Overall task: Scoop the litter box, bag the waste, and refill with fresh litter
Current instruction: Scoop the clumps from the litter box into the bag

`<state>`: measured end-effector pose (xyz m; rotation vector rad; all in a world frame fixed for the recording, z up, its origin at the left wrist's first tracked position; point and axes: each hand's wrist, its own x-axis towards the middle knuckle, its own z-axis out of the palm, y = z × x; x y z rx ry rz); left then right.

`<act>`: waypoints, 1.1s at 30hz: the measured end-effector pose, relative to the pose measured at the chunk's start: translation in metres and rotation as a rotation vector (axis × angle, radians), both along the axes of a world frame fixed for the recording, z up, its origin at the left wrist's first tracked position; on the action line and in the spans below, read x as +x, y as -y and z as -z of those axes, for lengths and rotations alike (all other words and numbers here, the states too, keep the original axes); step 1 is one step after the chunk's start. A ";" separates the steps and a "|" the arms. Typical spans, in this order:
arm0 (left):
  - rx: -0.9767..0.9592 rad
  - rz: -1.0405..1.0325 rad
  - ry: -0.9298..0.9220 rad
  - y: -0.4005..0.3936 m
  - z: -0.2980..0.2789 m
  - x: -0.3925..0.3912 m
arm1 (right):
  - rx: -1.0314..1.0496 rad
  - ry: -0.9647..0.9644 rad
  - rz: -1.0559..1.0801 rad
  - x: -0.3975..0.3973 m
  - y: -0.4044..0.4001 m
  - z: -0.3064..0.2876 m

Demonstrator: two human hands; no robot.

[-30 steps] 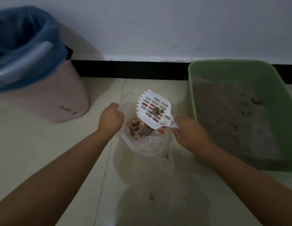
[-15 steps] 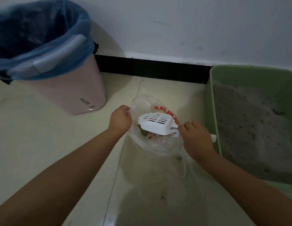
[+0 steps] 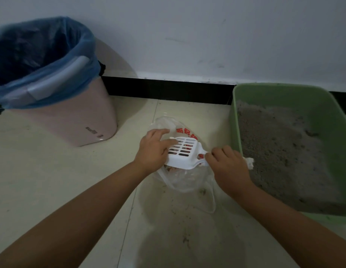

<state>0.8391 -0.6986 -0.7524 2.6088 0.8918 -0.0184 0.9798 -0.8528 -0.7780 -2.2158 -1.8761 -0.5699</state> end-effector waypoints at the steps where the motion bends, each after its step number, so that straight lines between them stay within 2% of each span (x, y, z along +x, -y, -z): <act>1: -0.003 -0.010 -0.016 0.000 0.000 0.002 | 0.017 0.003 -0.005 -0.001 -0.001 -0.001; 8: 0.006 0.054 -0.184 0.001 -0.007 0.010 | 0.029 0.002 -0.035 -0.001 0.000 -0.004; 10: 0.038 0.042 -0.149 0.001 -0.010 0.009 | 0.016 -0.036 -0.023 0.002 0.001 -0.005; 13: 0.047 -0.007 0.021 0.000 -0.016 0.008 | -0.051 -0.069 0.061 0.014 0.003 -0.018; 16: 0.119 -0.008 0.223 0.000 -0.017 0.017 | -0.091 -0.091 0.186 0.039 0.020 -0.030; 19: 0.126 0.028 0.278 0.010 -0.011 0.040 | -0.145 -0.124 0.393 0.072 0.057 -0.038; 22: 0.135 0.204 0.307 0.030 0.000 0.074 | -0.220 -0.206 0.646 0.093 0.093 -0.051; 24: 0.199 0.331 0.340 0.046 0.010 0.099 | -0.322 -0.326 0.844 0.105 0.114 -0.060; 26: 0.264 0.457 0.322 0.061 0.014 0.123 | -0.389 -0.537 1.042 0.115 0.135 -0.063; 28: 0.302 0.544 0.234 0.073 0.018 0.141 | -0.414 -0.625 1.119 0.120 0.150 -0.066; 30: 0.311 0.602 0.190 0.082 0.024 0.156 | -0.447 -0.634 1.154 0.130 0.160 -0.066; 33: 0.280 0.589 0.240 0.082 0.028 0.170 | -0.569 -0.668 1.179 0.148 0.163 -0.071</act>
